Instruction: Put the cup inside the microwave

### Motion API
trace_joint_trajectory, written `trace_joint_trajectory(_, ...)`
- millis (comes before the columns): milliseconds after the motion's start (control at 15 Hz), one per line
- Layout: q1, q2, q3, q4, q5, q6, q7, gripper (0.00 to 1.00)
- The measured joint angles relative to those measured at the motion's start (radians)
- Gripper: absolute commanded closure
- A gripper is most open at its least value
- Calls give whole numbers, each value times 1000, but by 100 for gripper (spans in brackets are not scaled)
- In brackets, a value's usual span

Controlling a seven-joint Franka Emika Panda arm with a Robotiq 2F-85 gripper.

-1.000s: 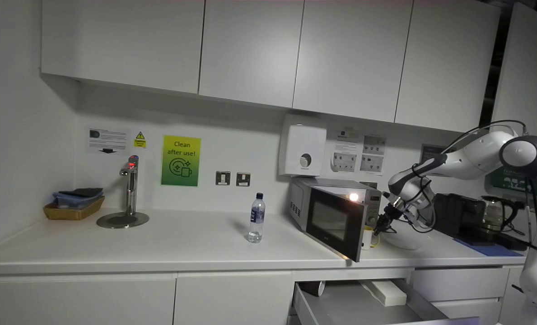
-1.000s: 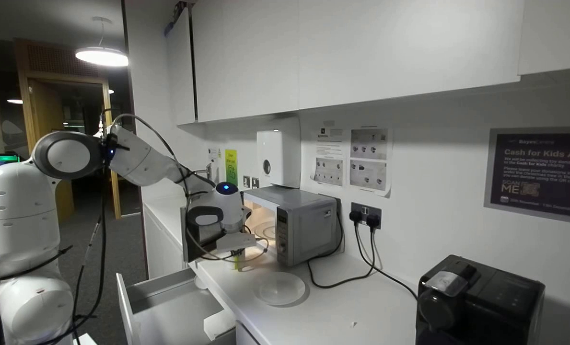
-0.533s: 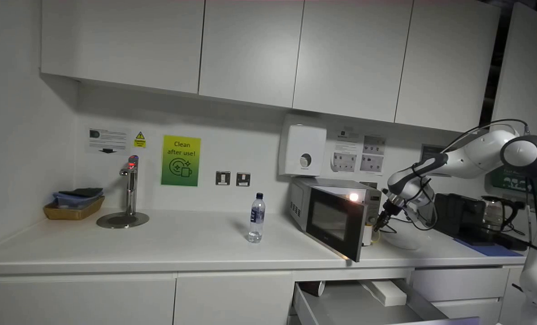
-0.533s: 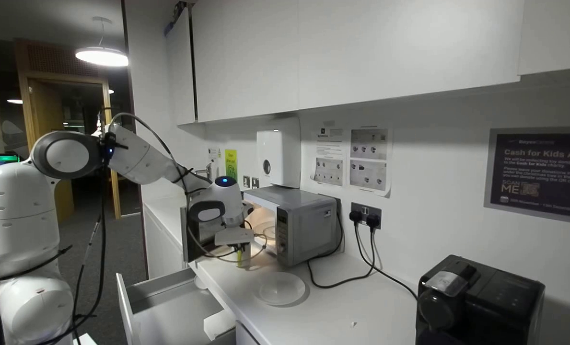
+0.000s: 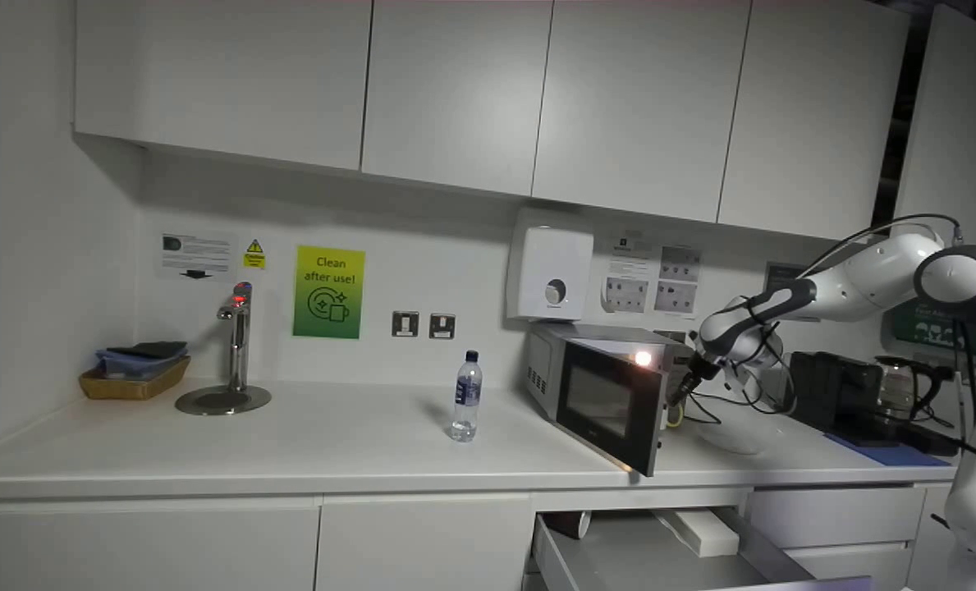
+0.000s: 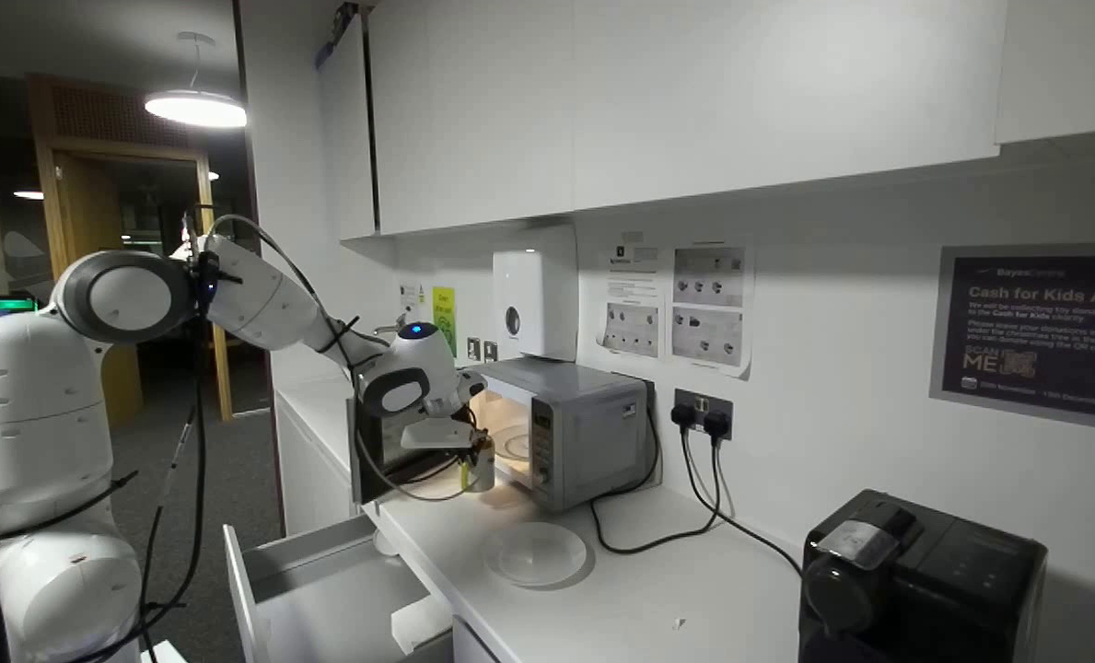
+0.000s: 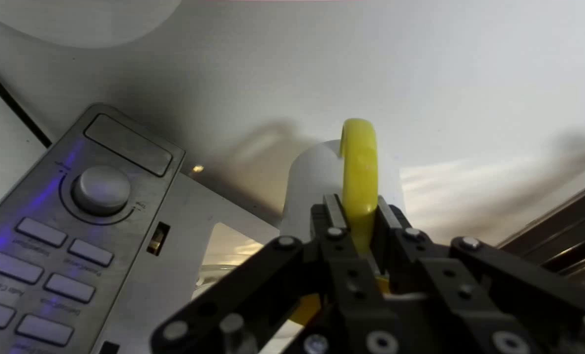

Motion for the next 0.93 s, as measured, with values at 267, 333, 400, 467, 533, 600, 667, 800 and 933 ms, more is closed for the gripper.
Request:
trace_joint_trajectory(267, 2, 0, 23, 2, -92, 42, 169, 96)
trace_joint_trajectory(333, 2, 0, 28, 4, -108, 48, 197, 96)
trace_joint_trajectory(400, 3, 0, 32, 7, -124, 51, 220, 96)
trace_joint_trajectory(467, 4, 0, 37, 11, -136, 55, 237, 96)
trace_joint_trajectory(533, 4, 0, 40, 16, -144, 58, 250, 96)
trace_joint_trajectory(600, 4, 0, 44, 20, -149, 64, 259, 96)
trace_joint_trajectory(667, 4, 0, 47, 23, -154, 75, 265, 96)
trace_joint_trajectory(800, 4, 2, 48, 25, -173, 102, 276, 96)
trace_joint_trajectory(933, 4, 7, 48, 28, -181, 119, 277, 96)
